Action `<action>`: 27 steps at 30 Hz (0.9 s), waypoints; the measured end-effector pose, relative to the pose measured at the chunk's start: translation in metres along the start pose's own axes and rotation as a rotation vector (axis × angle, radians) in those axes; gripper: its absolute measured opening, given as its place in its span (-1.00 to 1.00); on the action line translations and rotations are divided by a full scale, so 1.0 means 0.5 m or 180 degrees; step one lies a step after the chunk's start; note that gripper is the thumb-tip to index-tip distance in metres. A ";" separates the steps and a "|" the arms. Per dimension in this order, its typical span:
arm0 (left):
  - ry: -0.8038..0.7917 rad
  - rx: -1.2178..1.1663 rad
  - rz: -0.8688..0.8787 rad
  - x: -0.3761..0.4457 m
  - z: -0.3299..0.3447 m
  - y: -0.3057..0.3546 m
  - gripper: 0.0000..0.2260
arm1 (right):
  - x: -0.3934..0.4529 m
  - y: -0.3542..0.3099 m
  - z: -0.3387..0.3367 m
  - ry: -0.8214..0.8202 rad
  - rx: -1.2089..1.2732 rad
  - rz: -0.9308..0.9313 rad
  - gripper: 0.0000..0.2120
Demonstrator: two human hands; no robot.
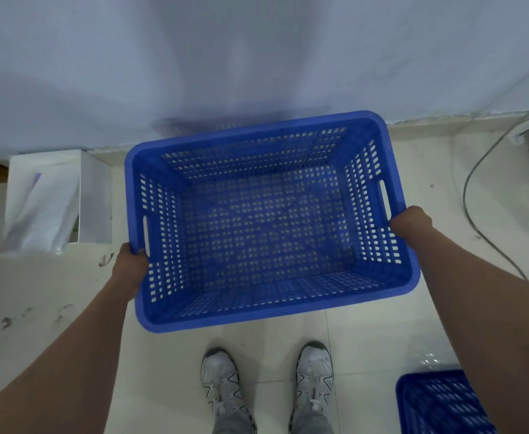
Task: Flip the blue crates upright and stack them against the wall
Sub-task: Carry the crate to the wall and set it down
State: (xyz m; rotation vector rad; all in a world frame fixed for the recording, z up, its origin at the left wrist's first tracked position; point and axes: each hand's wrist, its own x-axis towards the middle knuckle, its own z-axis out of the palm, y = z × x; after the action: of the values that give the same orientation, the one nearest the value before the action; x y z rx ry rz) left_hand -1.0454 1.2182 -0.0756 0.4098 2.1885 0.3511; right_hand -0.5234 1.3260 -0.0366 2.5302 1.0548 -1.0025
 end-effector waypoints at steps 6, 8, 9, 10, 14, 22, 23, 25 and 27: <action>-0.0001 0.0149 0.0027 0.018 -0.009 0.026 -0.63 | 0.000 -0.002 0.006 0.0173 -0.0227 -0.0027 -0.81; 0.0033 0.0214 0.0080 0.032 -0.012 0.036 -0.62 | 0.007 -0.004 0.004 0.0254 -0.0235 -0.0053 -0.76; 0.0047 0.0207 0.0101 0.038 -0.012 0.043 -0.63 | 0.011 -0.006 0.001 0.0277 -0.0254 -0.0054 -0.76; 0.0047 0.0175 0.0108 0.043 -0.012 0.051 -0.64 | 0.019 -0.008 0.000 0.0295 -0.0274 -0.0068 -0.76; 0.0065 0.0137 0.0162 0.072 -0.009 0.093 -0.61 | 0.042 -0.031 -0.019 0.0371 -0.0261 -0.0185 -0.78; 0.0129 0.0244 0.0177 0.104 -0.015 0.133 -0.56 | 0.065 -0.058 -0.023 0.0441 -0.0359 -0.0161 -0.79; 0.0124 0.0243 0.0161 0.103 -0.016 0.134 -0.56 | 0.060 -0.061 -0.024 0.0438 -0.0372 -0.0138 -0.79; 0.0079 0.0206 0.0134 0.101 -0.018 0.139 -0.56 | 0.058 -0.066 -0.023 0.0426 -0.0375 -0.0103 -0.81; -0.0024 0.0182 0.0075 0.104 -0.021 0.145 -0.56 | 0.065 -0.068 -0.021 0.0442 -0.0367 -0.0059 -0.81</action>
State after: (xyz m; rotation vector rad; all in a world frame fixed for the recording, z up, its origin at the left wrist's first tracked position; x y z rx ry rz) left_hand -1.0718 1.3042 -0.0778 0.4678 2.1918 0.3000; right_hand -0.5255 1.3726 -0.0487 2.5300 1.1404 -0.7559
